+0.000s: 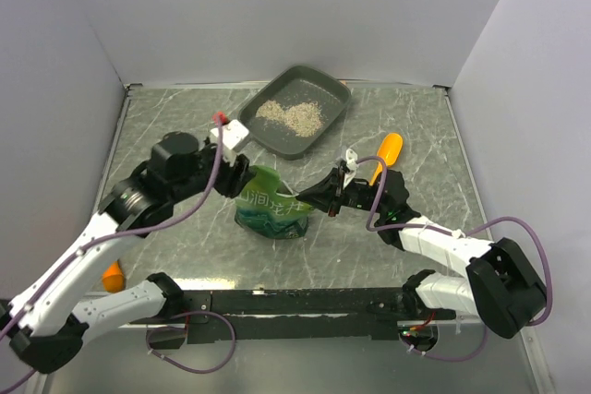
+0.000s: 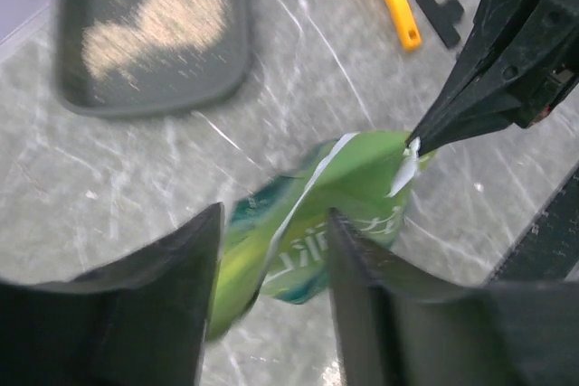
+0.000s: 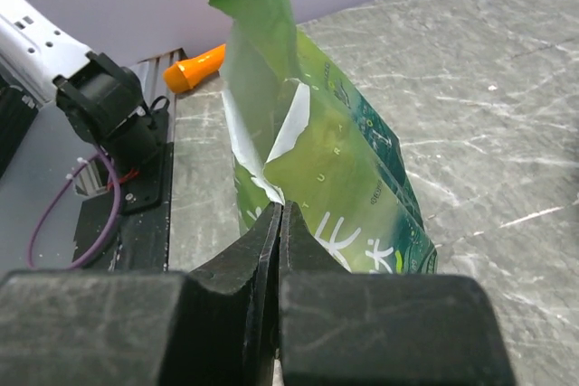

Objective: Fill the litter box with clean litter

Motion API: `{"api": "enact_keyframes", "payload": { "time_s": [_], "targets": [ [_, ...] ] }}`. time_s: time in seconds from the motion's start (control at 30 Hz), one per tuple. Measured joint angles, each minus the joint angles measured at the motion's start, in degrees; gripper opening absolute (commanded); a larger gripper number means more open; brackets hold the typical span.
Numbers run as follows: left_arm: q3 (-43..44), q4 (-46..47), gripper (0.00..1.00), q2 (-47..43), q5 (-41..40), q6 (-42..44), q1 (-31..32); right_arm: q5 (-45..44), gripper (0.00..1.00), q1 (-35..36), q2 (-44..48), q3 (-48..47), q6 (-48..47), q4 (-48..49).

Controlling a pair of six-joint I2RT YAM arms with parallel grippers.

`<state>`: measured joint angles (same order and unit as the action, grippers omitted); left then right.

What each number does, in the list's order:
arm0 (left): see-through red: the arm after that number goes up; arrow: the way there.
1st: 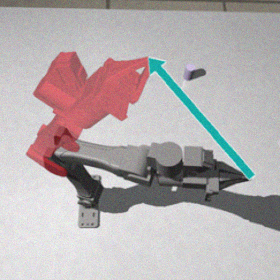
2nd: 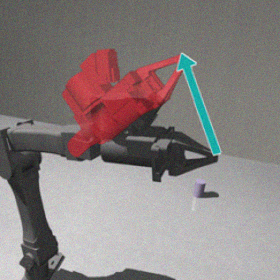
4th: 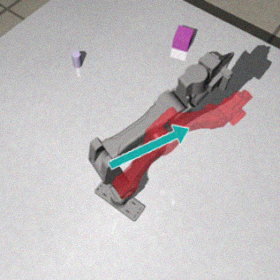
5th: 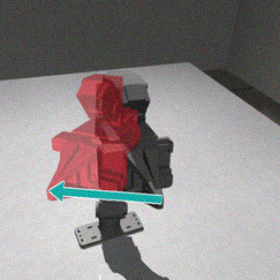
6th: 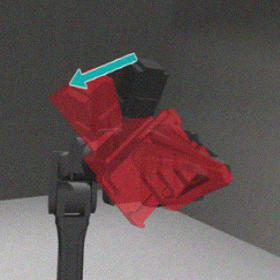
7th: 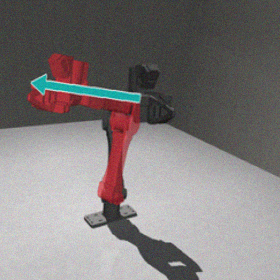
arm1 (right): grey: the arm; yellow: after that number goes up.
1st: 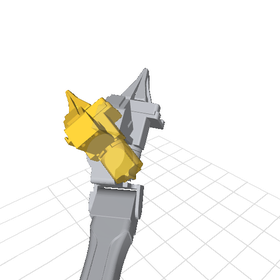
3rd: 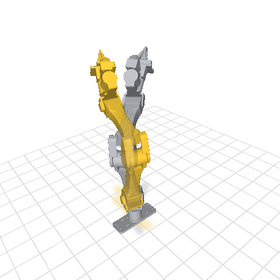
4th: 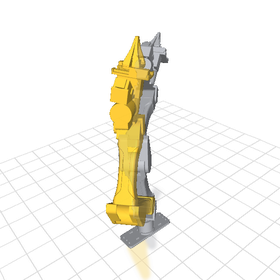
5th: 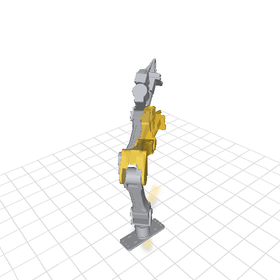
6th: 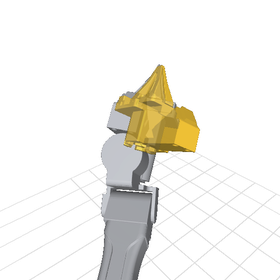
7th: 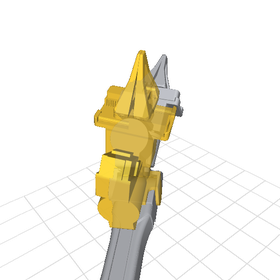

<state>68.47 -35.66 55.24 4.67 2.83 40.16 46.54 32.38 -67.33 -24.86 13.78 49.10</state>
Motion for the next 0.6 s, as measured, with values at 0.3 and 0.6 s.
{"api": "enact_keyframes", "payload": {
  "time_s": [0.3,0.6],
  "targets": [
    [-16.4,7.0,0.83,-15.4,-2.7,1.0,-0.1,-0.8,0.00,-2.3,7.6,0.2,-1.7,-11.5],
    [-33.4,17.7,0.98,-23.1,-4.4,2.5,-1.0,-0.2,0.00,-3.9,15.0,3.0,-1.9,-16.5]
  ]
}}
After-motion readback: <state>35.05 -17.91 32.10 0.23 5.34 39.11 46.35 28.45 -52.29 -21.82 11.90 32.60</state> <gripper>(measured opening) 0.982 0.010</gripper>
